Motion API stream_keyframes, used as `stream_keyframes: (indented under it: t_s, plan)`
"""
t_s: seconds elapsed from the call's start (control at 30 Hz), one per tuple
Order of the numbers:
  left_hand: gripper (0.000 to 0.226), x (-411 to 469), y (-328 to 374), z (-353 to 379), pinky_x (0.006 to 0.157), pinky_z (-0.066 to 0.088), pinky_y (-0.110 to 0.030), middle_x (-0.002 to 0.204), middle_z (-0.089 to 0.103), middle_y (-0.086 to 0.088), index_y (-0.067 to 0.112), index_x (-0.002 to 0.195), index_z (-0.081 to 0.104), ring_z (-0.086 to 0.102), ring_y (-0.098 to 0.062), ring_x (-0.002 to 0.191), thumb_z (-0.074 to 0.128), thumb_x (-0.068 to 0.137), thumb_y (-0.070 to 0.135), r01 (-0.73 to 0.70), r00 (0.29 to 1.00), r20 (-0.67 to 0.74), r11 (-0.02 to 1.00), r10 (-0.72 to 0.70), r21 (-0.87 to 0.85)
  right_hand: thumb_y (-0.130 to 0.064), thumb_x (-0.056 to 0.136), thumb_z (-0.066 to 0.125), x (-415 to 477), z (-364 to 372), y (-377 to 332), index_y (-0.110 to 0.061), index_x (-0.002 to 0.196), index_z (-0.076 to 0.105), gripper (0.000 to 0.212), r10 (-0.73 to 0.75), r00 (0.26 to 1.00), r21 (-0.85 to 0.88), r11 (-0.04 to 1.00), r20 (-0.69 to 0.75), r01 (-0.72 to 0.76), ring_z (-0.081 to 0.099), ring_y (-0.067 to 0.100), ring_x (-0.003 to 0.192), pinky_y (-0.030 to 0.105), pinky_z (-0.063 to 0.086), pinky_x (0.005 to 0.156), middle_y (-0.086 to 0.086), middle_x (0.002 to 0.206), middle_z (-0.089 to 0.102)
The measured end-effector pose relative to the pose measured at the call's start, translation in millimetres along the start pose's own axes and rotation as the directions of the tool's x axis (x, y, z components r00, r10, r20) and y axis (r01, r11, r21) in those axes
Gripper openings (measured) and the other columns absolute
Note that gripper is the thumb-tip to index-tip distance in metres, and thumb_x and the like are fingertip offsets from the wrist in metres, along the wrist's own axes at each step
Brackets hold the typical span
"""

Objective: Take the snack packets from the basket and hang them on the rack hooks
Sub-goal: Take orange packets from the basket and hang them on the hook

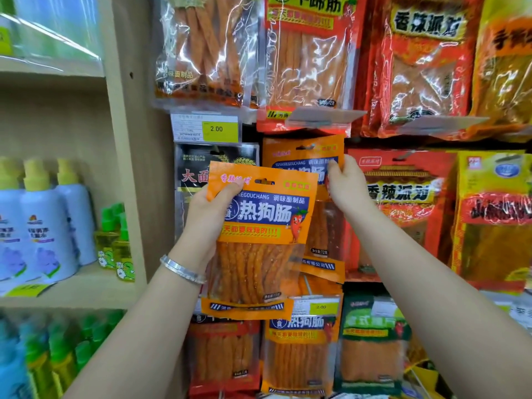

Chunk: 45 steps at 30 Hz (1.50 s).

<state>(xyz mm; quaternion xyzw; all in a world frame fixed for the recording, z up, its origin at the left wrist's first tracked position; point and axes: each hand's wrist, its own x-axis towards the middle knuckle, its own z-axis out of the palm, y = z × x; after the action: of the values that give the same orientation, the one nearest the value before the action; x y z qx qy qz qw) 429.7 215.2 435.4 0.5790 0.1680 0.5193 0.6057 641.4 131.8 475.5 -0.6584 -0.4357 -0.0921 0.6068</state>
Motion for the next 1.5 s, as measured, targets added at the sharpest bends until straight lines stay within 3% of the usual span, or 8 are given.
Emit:
stream_keyframes:
  t_s: [0.2, 0.33, 0.47, 0.6, 0.7, 0.9, 1.17, 1.5]
  plan:
    - [0.020, 1.5, -7.0, 5.3, 0.057, 0.057, -0.029, 0.084, 0.075, -0.002, 0.022, 0.086, 0.060, 0.073, -0.020, 0.075, 0.071, 0.080, 0.037, 0.020, 1.000, -0.012, 1.000, -0.020, 0.010, -0.018, 0.093, 0.052, -35.9, -4.7, 6.5, -0.012, 0.138, 0.037, 0.048, -0.114, 0.989, 0.002, 0.993, -0.099, 0.114, 0.036, 0.013, 0.126, 0.030, 0.031, 0.107, 0.001, 0.134, 0.040]
    - [0.016, 1.1, -10.4, 13.1, 0.055, 0.057, -0.027, 0.081, 0.075, -0.001, 0.023, 0.086, 0.061, 0.073, -0.019, 0.073, 0.071, 0.080, 0.035, 0.008, 1.000, -0.005, 1.000, -0.008, -0.004, -0.030, 0.096, 0.048, -64.7, -0.8, 8.3, -0.028, 0.106, 0.055, 0.013, -0.104, 0.987, 0.126, 0.985, -0.118, 0.119, 0.049, -0.003, 0.101, 0.027, 0.039, 0.094, -0.016, 0.107, 0.053]
    - [0.017, -0.1, -11.8, 25.9, 0.053, 0.055, -0.026, 0.082, 0.075, -0.002, 0.022, 0.089, 0.062, 0.073, -0.019, 0.073, 0.071, 0.081, 0.034, 0.002, 0.999, 0.042, 0.999, 0.000, -0.035, -0.049, 0.092, 0.048, -72.4, 0.2, 3.3, -0.031, 0.088, 0.062, 0.023, 0.039, 0.994, 0.490, 0.867, 0.103, -0.085, 0.067, 0.003, 0.083, 0.025, 0.055, 0.072, -0.015, 0.088, 0.071]
    - [0.014, -0.6, -14.2, 37.0, 0.061, 0.056, -0.030, 0.086, 0.076, 0.000, 0.025, 0.087, 0.065, 0.073, -0.018, 0.078, 0.071, 0.080, 0.035, -0.053, 0.996, 0.068, 0.999, 0.053, 0.005, -0.038, 0.092, 0.057, -67.5, -3.3, 1.6, -0.020, 0.089, 0.062, 0.019, 0.044, 0.997, 0.481, 0.874, 0.059, -0.067, 0.069, 0.017, 0.088, 0.039, 0.057, 0.075, 0.001, 0.093, 0.072]
    - [0.022, 5.3, -13.0, 41.8, 0.073, 0.054, -0.027, 0.094, 0.073, 0.006, 0.025, 0.101, 0.061, 0.070, -0.010, 0.087, 0.072, 0.082, 0.024, -0.239, 0.971, 0.016, 0.967, 0.238, 0.085, -0.034, 0.093, 0.055, -57.9, -9.5, 2.3, -0.029, 0.085, 0.062, 0.012, -0.071, 0.997, 0.445, 0.892, -0.034, 0.078, 0.068, 0.007, 0.083, 0.024, 0.052, 0.068, -0.011, 0.087, 0.071]
    - [0.056, 13.1, 0.4, 55.3, 0.107, 0.034, -0.024, 0.139, 0.042, 0.014, 0.028, 0.142, 0.037, 0.038, 0.002, 0.128, 0.056, 0.089, 0.027, -0.518, 0.848, 0.132, 0.754, 0.513, 0.403, -0.041, 0.089, 0.053, -31.1, -24.9, -2.9, -0.029, 0.079, 0.057, 0.015, -0.132, 0.971, 0.343, 0.919, -0.200, 0.195, 0.062, 0.006, 0.078, 0.034, 0.050, 0.074, -0.014, 0.078, 0.064]
    - [0.073, 10.4, 13.8, 79.3, 0.118, 0.019, -0.044, 0.150, 0.019, 0.020, 0.034, 0.150, 0.014, 0.014, -0.005, 0.144, 0.052, 0.088, 0.033, -0.535, 0.842, 0.310, 0.761, 0.442, 0.368, -0.028, 0.092, 0.054, 0.7, -22.2, -11.9, -0.005, 0.077, 0.050, 0.028, -0.105, 0.980, 0.298, 0.943, -0.168, 0.152, 0.046, 0.012, 0.069, 0.032, 0.037, 0.065, 0.003, 0.074, 0.047]
    - [0.069, 3.7, -16.4, 74.5, 0.118, 0.017, -0.036, 0.155, 0.019, 0.017, 0.039, 0.147, 0.016, 0.013, 0.005, 0.140, 0.055, 0.091, 0.032, -0.513, 0.857, 0.306, 0.746, 0.415, 0.425, -0.036, 0.093, 0.053, -0.1, -22.1, 8.0, -0.020, 0.091, 0.050, 0.017, -0.076, 0.984, 0.130, 0.987, -0.163, 0.098, 0.053, 0.014, 0.080, 0.018, 0.038, 0.063, -0.011, 0.083, 0.052]
